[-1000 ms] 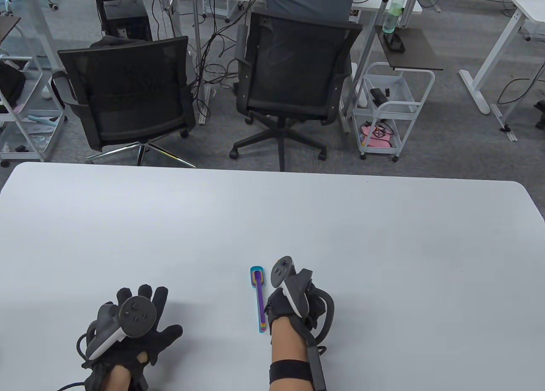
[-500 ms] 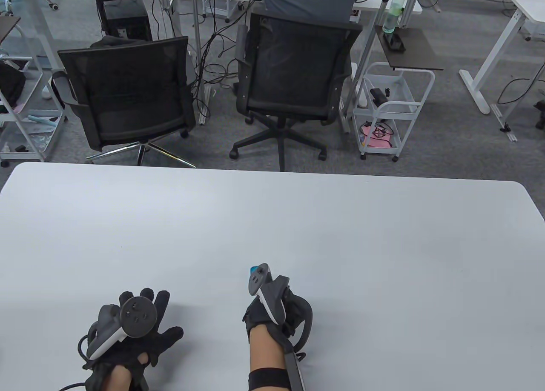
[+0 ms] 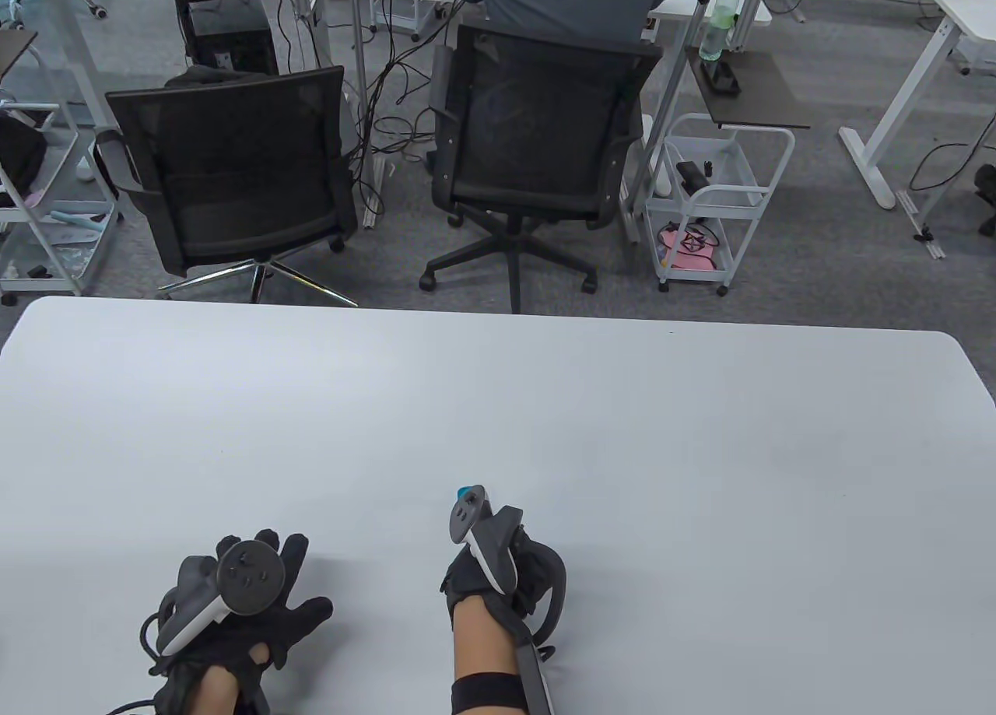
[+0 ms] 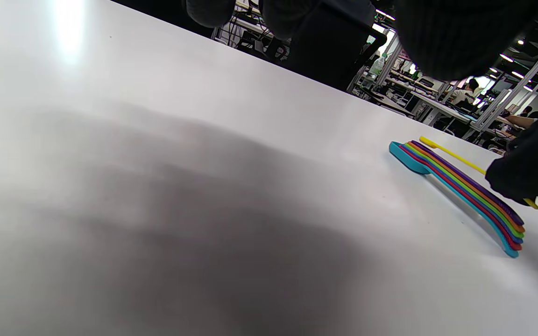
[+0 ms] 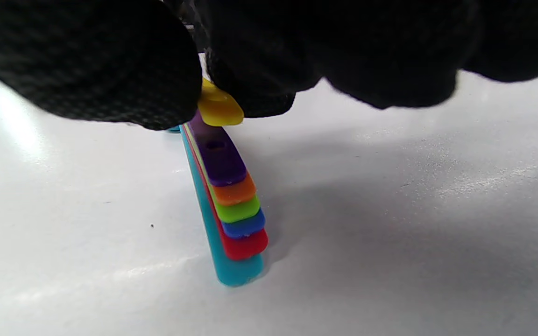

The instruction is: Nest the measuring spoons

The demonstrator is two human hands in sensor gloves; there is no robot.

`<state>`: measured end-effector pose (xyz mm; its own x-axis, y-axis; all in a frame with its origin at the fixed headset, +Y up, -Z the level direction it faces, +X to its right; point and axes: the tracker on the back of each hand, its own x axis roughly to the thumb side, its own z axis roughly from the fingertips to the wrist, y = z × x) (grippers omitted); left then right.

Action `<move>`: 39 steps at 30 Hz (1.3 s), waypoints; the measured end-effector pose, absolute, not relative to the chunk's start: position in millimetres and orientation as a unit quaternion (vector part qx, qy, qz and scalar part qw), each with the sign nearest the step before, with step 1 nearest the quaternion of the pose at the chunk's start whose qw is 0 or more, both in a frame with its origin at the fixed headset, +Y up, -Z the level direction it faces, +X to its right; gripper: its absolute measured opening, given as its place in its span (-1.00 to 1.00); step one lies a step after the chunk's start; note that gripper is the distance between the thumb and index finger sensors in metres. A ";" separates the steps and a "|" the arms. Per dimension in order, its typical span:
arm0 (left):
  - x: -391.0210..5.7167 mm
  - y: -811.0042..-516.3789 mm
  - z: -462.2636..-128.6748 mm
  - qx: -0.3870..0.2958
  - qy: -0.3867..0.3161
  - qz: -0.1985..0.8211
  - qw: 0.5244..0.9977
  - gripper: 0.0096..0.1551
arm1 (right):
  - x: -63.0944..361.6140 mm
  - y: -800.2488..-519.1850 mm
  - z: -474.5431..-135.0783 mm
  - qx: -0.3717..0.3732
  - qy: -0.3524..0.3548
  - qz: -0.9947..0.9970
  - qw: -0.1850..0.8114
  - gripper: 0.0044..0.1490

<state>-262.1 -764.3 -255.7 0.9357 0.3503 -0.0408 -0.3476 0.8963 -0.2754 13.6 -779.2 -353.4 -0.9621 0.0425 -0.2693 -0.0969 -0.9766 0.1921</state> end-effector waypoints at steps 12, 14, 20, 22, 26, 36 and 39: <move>-262.9 -764.2 -255.9 -0.142 -0.003 0.181 0.973 0.23 | 14.4 -777.5 -349.2 -0.130 0.105 0.985 0.039 -0.29; -262.9 -764.1 -255.9 -0.142 -0.003 0.180 0.973 0.23 | 14.4 -777.9 -348.6 -0.130 0.105 0.985 0.039 -0.29; -263.6 -763.9 -256.0 -0.142 -0.002 0.181 0.973 0.22 | 15.1 -779.5 -348.9 -0.131 0.106 0.985 0.043 -0.29; -263.6 -763.9 -256.0 -0.143 -0.001 0.182 0.973 0.22 | 15.0 -781.6 -350.0 -0.131 0.107 0.985 0.043 -0.29; -263.6 -763.9 -256.0 -0.143 -0.001 0.182 0.973 0.22 | 15.9 -781.8 -349.3 -0.131 0.109 0.984 0.045 -0.29; -263.8 -763.9 -256.1 -0.145 0.000 0.183 0.972 0.22 | 17.7 -785.3 -351.1 -0.130 0.112 0.984 0.050 -0.26; -263.8 -764.0 -256.2 -0.145 0.000 0.182 0.972 0.22 | 19.1 -785.7 -350.8 -0.129 0.115 0.984 0.054 -0.24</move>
<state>-263.8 -764.0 -256.2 0.9335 0.3547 -0.0527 -0.3547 0.8914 -0.2820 19.1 -785.7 -350.8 -0.9609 0.0768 -0.2661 -0.1360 -0.9678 0.2116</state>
